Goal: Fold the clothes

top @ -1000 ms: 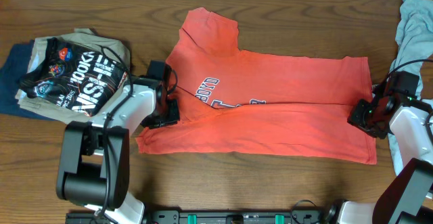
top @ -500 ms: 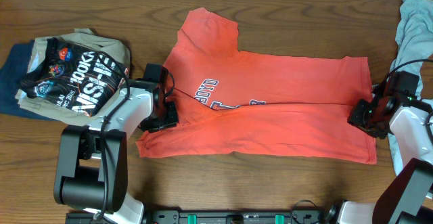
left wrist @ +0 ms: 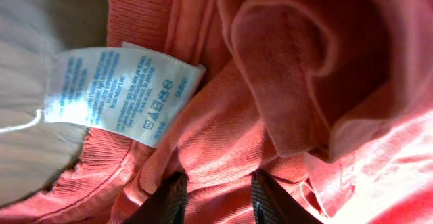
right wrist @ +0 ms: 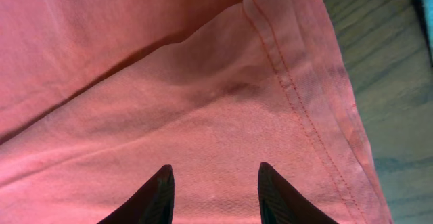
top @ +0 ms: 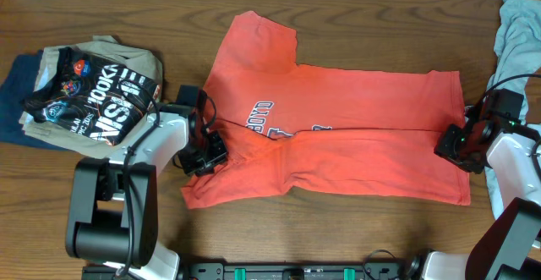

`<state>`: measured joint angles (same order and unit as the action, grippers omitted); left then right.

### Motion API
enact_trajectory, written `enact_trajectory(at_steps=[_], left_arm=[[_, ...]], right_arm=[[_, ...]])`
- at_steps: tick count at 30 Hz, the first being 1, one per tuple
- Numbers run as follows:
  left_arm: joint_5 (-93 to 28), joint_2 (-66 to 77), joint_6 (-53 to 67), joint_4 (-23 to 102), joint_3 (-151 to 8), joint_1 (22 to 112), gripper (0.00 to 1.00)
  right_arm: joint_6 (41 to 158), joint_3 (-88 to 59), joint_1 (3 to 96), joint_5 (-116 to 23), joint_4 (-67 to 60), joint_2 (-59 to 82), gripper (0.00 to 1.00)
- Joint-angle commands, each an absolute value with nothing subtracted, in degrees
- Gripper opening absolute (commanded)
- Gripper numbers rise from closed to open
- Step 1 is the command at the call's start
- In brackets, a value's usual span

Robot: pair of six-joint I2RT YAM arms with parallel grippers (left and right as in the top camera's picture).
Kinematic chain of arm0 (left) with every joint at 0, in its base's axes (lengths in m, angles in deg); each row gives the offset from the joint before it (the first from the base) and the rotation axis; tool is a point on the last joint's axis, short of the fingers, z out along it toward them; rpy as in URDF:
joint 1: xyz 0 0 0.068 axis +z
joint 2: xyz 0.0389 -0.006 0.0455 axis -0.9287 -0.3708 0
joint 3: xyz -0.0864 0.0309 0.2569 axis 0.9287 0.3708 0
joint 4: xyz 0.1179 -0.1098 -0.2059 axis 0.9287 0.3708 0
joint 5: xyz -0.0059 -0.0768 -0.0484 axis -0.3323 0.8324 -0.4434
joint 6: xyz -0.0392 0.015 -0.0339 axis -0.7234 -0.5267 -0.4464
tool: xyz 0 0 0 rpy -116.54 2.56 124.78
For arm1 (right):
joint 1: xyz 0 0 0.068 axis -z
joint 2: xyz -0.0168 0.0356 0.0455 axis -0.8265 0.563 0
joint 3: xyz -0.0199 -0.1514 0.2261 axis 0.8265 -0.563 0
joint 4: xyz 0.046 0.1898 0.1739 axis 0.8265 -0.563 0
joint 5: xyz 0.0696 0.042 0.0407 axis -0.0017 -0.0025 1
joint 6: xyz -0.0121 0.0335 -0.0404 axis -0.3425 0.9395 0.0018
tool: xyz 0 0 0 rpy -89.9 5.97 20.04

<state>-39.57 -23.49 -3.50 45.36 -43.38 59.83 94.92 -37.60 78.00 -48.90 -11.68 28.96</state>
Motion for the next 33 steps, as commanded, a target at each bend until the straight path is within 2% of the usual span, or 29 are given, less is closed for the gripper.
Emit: enact_trajectory(at_steps=[1,7,16,26,31,33], left_arm=[[-36.82,-31.14,-7.08,44.27,-32.35,58.59,0.34],[-40.33,-28.32,-9.25,43.30,-29.35,61.51,0.34],[-43.63,-18.79,-8.48,44.57,-27.82,73.58,0.35],[-47.79,-15.73,-4.79,45.18,-27.89,81.78,0.35],[-47.63,-14.05,-2.14,46.80,-29.48,82.26,0.40],[-47.50,-12.17,-0.98,48.22,-30.66,82.26,0.40]], right_arm=[[94.09,-37.99,77.52,-49.78,-11.68,28.85,0.39],[94.07,-37.99,77.52,-49.78,-11.70,28.85,0.39],[94.09,-37.99,77.52,-49.78,-11.70,28.85,0.39],[94.09,-37.99,77.52,-49.76,-11.86,28.85,0.39],[94.09,-37.99,77.52,-49.76,-11.86,28.85,0.41],[94.09,-37.99,77.52,-49.58,-11.97,28.85,0.46]])
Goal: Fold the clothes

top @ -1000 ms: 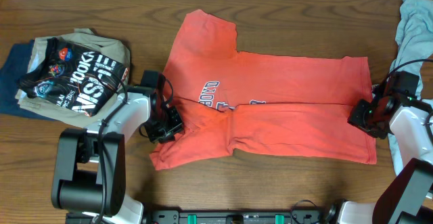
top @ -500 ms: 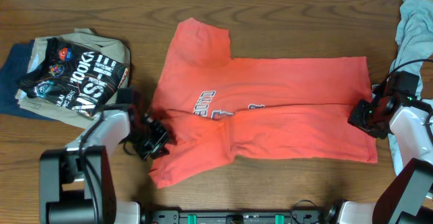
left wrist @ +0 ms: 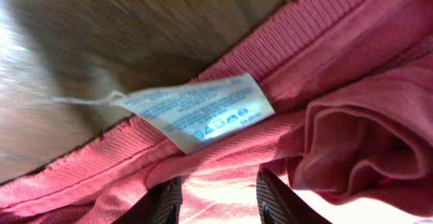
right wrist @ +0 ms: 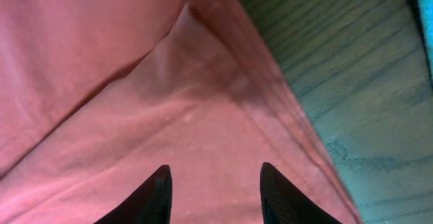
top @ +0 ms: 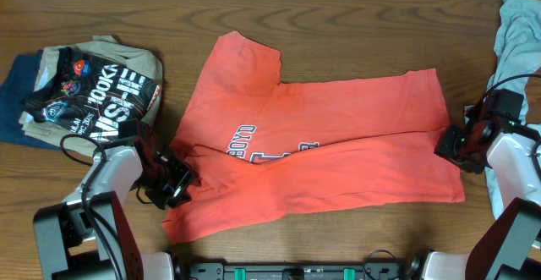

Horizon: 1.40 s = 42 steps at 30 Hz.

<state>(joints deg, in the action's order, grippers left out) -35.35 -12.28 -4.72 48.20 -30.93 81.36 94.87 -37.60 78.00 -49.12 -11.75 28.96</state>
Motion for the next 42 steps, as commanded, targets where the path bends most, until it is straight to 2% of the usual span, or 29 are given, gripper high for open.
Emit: enact_trajectory(at_steps=[1,5,7,9,11,12,15,16,20,25,31,42], left_arm=[[-47.48,-10.90,-0.35,49.16,-31.45,82.24,0.41],[-46.76,-4.54,2.49,52.18,-34.82,81.34,0.45],[-44.88,-0.68,4.22,52.33,-36.54,79.87,0.47],[-44.51,2.67,4.42,51.37,-38.10,77.75,0.53],[-44.29,4.77,6.19,49.10,-39.28,75.39,0.70],[-44.22,5.23,7.56,47.89,-39.84,74.17,0.74],[-44.29,4.66,11.80,44.44,-42.42,70.08,0.81],[-44.31,3.61,13.38,43.17,-43.76,68.66,0.87],[-44.31,-3.56,19.23,40.90,-50.36,66.76,0.99],[-44.57,-16.19,27.04,39.74,-60.91,66.76,0.99],[-47.98,-30.42,28.59,35.39,-72.04,66.80,0.99],[-48.03,-41.77,29.86,20.81,-73.77,66.80,1.00]], right_arm=[[94.09,-37.99,77.52,-49.03,-12.10,28.85,0.52],[94.07,-37.99,77.52,-45.45,-12.40,28.85,0.77],[94.09,-37.99,77.52,-44.99,-12.36,28.83,0.84],[94.07,-37.99,77.52,-44.99,-12.38,28.83,0.86],[94.09,-37.99,77.52,-44.99,-12.36,28.85,0.88],[94.09,-37.99,77.52,-45.01,-12.36,28.83,0.88],[94.09,-37.99,77.52,-44.97,-12.40,28.83,0.88],[94.09,-37.99,77.52,-44.97,-12.53,28.85,0.88],[94.09,-37.99,77.52,-44.77,-13.26,28.85,0.89],[94.09,-37.99,77.52,-44.34,-13.76,28.83,0.89],[94.09,-37.99,77.52,-43.66,-14.96,28.85,0.90],[94.11,-37.99,77.52,-43.31,-15.55,28.83,0.91]])
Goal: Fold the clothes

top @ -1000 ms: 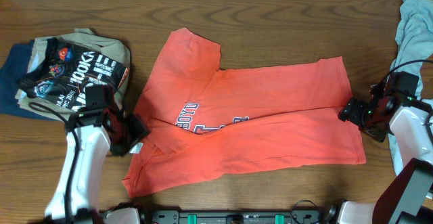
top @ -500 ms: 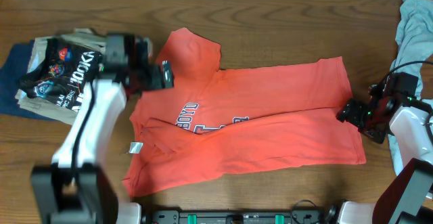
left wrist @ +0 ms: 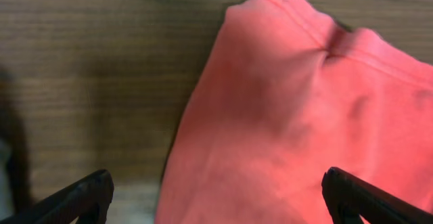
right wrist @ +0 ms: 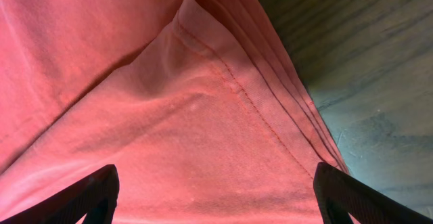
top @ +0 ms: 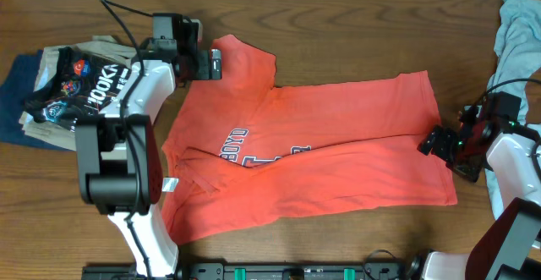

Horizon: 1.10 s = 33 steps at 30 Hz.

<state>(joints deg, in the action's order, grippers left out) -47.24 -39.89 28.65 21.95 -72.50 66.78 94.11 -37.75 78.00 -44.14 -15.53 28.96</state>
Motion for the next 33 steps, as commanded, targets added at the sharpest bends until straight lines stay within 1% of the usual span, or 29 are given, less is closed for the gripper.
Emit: enact_trajectory(at_steps=[1,3,9,11,13,16,18,20,21,25,30,32,33], left_arm=[[-48.01,-42.29,29.83,20.29,-73.77,66.80,0.99],[-47.96,-43.54,29.81,19.39,-73.77,66.67,0.96],[-47.94,-45.94,29.81,19.55,-73.72,65.12,0.93],[-47.94,-46.84,29.81,19.94,-73.59,64.38,0.89],[-47.96,-47.71,29.83,20.62,-73.57,63.63,0.84],[-47.98,-48.26,29.86,21.29,-73.48,63.00,0.62],[-47.96,-48.24,29.83,21.42,-73.48,63.02,0.40],[-47.96,-47.89,29.79,21.49,-73.50,63.31,0.11],[-47.96,-47.34,29.75,21.99,-73.50,63.44,0.06],[-47.98,-43.93,29.14,23.63,-73.53,63.55,0.06],[-47.92,-37.15,25.73,27.76,-73.53,63.55,0.06],[-47.53,-34.66,23.80,29.97,-73.53,63.55,0.06],[-47.50,-33.57,22.80,31.09,-73.53,63.55,0.06]], right_arm=[[94.11,-37.99,77.52,-43.31,-15.55,28.85,0.91],[94.09,-37.99,77.52,-43.31,-15.55,28.85,0.91],[94.11,-37.99,77.52,-43.29,-15.42,28.83,0.91],[94.11,-37.99,77.52,-43.29,-15.35,28.85,0.91],[94.11,-37.99,77.52,-43.29,-15.38,28.85,0.90],[94.11,-37.99,77.52,-43.29,-15.38,28.85,0.90],[94.11,-37.99,77.52,-43.29,-15.13,28.83,0.89],[94.11,-37.99,77.52,-43.29,-14.30,28.83,0.86],[94.11,-37.99,77.52,-43.31,-13.74,28.83,0.83],[94.46,-37.97,77.52,-43.31,-9.06,28.83,0.77],[95.64,-37.97,77.34,-42.87,-0.75,28.83,0.75],[95.55,-37.97,76.95,-42.35,3.16,28.85,0.72],[95.12,-37.97,76.51,-41.97,5.45,28.85,0.73]])
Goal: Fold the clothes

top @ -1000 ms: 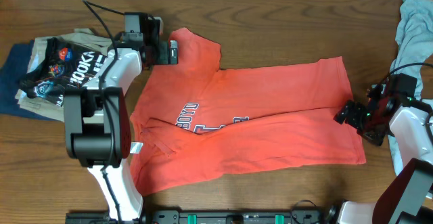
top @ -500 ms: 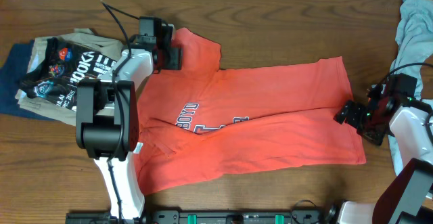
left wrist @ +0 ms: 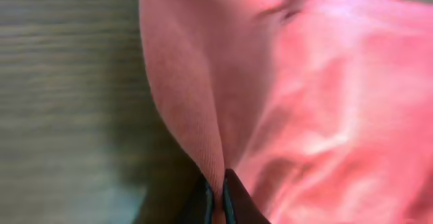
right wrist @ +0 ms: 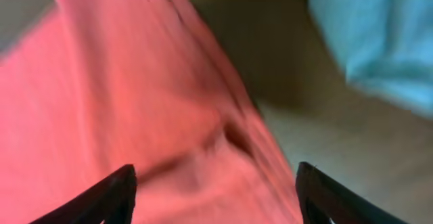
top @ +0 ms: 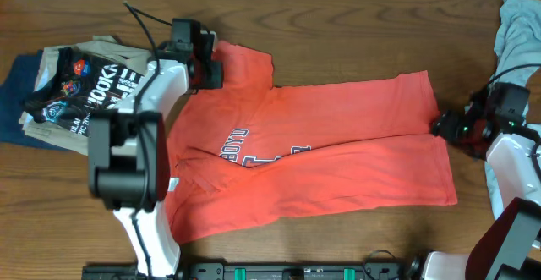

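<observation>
An orange-red T-shirt (top: 338, 145) with white lettering lies spread across the middle of the table, its near half folded over lengthwise. My left gripper (top: 210, 67) sits at the far left sleeve (top: 245, 64), shut on a pinched fold of the sleeve's edge (left wrist: 196, 129); the fingertips (left wrist: 218, 198) meet on the cloth. My right gripper (top: 448, 128) is at the shirt's right hem near its far corner, open wide (right wrist: 213, 197) over the fabric (right wrist: 135, 102). The right wrist view is blurred.
A stack of folded clothes (top: 76, 94) with a black printed shirt on top lies at the left. A crumpled light blue-grey garment (top: 517, 35) lies at the far right edge, just beyond my right gripper. Bare wooden table (top: 380, 26) surrounds the shirt.
My left gripper was open above the far left sleeve and is now shut on the sleeve's edge. My right gripper, still open, has moved along the hem toward the far corner.
Both grippers first held the shirt, the left at the collar and the right at the hem. The shirt then lay shifted to the left, still held. Later both grippers were open, the left at the far sleeve, where it is now shut.
</observation>
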`<state>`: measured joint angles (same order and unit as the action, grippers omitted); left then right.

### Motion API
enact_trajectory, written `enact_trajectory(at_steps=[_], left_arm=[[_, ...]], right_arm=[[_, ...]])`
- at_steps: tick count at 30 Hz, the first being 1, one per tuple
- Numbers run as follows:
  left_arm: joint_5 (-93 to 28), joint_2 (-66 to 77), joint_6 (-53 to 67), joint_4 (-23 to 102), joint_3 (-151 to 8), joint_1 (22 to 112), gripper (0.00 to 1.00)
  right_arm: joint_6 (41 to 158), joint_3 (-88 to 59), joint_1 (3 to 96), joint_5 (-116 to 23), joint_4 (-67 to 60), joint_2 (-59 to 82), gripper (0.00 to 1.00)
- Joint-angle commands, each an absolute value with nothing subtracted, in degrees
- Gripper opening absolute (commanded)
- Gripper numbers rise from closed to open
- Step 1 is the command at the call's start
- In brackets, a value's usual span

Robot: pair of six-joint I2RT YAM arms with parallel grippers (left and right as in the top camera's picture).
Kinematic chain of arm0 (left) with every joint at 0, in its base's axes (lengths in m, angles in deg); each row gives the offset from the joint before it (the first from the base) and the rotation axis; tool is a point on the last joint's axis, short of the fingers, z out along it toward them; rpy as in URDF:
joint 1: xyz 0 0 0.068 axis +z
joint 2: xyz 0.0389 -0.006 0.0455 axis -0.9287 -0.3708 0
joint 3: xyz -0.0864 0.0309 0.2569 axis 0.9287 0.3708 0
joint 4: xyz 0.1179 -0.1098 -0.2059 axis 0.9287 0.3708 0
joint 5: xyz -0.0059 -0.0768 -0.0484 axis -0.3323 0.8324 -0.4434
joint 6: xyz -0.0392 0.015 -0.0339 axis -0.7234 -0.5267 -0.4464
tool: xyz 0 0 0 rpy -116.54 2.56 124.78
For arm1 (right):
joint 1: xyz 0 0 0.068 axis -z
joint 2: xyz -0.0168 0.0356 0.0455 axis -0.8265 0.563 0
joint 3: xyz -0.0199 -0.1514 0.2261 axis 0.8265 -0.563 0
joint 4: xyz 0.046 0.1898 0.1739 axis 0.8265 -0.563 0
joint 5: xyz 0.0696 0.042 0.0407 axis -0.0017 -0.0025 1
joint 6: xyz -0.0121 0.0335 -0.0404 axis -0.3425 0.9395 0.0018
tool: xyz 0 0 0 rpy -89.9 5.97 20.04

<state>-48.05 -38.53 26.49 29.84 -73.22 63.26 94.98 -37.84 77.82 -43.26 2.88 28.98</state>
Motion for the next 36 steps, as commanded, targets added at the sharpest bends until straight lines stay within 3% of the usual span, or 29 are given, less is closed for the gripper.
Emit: enact_trajectory(at_steps=[1,9,31,33,36], left_arm=[[-47.50,-32.78,22.12,31.89,-73.53,63.55,0.06],[-47.11,-31.12,21.79,38.60,-73.53,63.55,0.07],[-47.13,-31.14,21.81,45.40,-72.54,63.55,0.07],[-47.13,-31.14,21.81,45.51,-72.54,63.55,0.06],[-47.13,-31.14,21.81,45.51,-72.50,63.55,0.07]], right_arm=[[94.90,-37.97,76.08,-41.82,7.05,28.85,0.73],[93.13,-36.64,71.07,-43.13,15.86,31.82,0.73],[95.81,-25.79,66.02,-48.14,35.77,59.38,0.71],[95.90,-25.79,65.96,-48.33,36.69,60.17,0.68],[95.88,-25.79,65.96,-49.65,36.62,60.71,0.50]])
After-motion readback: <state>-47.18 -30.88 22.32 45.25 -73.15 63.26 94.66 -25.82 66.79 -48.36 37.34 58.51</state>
